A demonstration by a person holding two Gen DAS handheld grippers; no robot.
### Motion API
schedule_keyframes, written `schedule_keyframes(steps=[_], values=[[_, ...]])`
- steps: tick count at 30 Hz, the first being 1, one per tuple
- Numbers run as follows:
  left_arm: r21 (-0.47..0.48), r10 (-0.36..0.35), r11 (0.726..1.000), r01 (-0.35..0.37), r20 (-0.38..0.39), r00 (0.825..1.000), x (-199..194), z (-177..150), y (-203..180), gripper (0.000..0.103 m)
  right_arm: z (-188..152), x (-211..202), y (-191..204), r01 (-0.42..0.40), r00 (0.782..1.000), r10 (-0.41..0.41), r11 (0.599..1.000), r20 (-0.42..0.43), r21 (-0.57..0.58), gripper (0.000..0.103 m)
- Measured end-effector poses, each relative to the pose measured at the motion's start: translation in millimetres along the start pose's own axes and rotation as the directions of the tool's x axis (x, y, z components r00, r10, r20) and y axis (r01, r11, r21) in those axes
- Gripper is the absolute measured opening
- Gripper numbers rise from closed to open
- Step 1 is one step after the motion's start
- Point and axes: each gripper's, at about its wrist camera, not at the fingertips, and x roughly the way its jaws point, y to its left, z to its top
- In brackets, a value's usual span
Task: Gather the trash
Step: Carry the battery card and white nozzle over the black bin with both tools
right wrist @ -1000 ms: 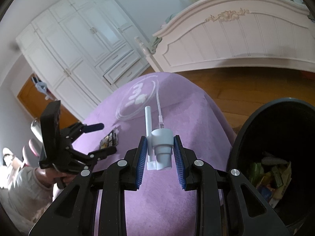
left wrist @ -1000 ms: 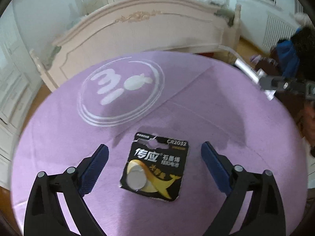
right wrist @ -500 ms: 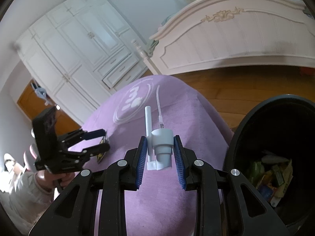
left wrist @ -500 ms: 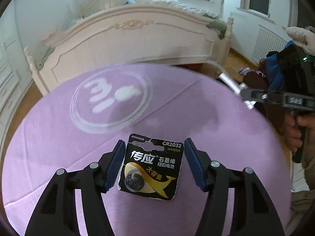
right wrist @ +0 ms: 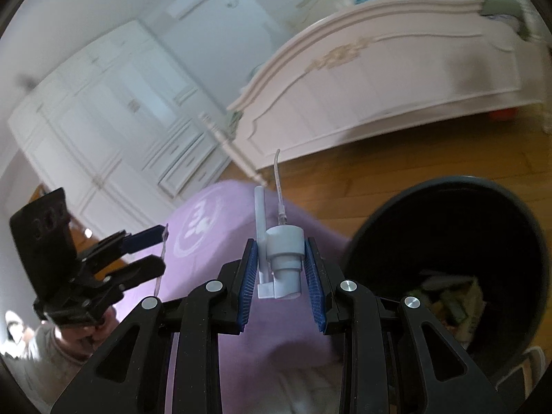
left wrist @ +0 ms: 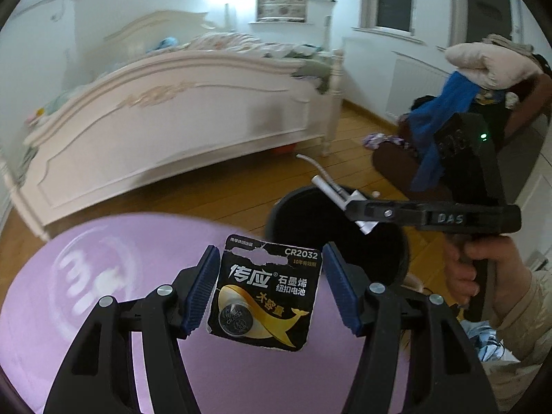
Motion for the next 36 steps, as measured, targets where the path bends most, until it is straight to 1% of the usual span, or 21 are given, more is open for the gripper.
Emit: schedule_keyframes(steps=[8, 14, 23, 36], values=[[0.077, -0.099, 0.992, 0.098, 0.008, 0.995, 42, 32, -53, 0.061, 0, -31, -54, 0.081, 0.995, -0.086, 0.991, 0.052, 0.102, 0.028], [0.112, -0.15, 0.982, 0.15, -0.008, 0.989, 67, 41, -82, 0.061, -5, -41, -83, 0.116, 0.99, -0.127, 0.981, 0.062, 0.158, 0.028], [0.126, -0.182, 0.974, 0.186, -0.048, 0.982, 96, 46, -96, 0.061, -17, -41, -117, 0.142, 0.988, -0.153, 0.966, 0.036, 0.214, 0.028], [0.124, -0.199, 0.97, 0.208, -0.084, 0.976, 115, 48, -98, 0.061, -28, -30, -140, 0.165, 0.985, -0.17, 0.953, 0.0, 0.254, 0.028]])
